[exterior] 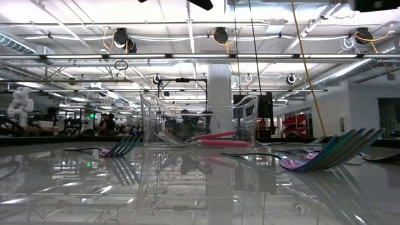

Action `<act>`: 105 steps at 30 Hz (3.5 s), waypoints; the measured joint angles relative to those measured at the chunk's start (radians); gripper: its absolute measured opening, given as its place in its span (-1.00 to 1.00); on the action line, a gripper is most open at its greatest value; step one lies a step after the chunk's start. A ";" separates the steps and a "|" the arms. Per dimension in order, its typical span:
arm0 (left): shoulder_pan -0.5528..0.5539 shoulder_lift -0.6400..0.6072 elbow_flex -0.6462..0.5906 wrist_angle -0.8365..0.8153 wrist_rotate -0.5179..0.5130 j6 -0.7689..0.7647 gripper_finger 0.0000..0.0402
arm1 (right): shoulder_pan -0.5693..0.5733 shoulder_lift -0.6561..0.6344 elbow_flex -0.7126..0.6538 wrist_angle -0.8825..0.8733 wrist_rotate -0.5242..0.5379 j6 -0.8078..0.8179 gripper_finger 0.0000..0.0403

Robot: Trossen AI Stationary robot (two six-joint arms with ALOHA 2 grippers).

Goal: Sort silverware by color (type)
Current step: Put the black fork into the right transparent bin

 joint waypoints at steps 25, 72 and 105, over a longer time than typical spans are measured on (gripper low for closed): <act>0.040 0.000 0.000 0.005 0.054 -0.217 -0.20 | -0.319 0.339 0.183 0.095 -0.141 -0.115 0.39; -0.127 0.000 -0.051 -0.336 0.167 -0.378 -0.20 | -0.281 0.733 0.184 -0.189 -0.269 -0.009 0.37; -0.089 -0.002 -0.051 -0.326 0.148 -0.400 -0.20 | -0.254 0.729 -0.114 0.172 -0.267 0.035 -0.16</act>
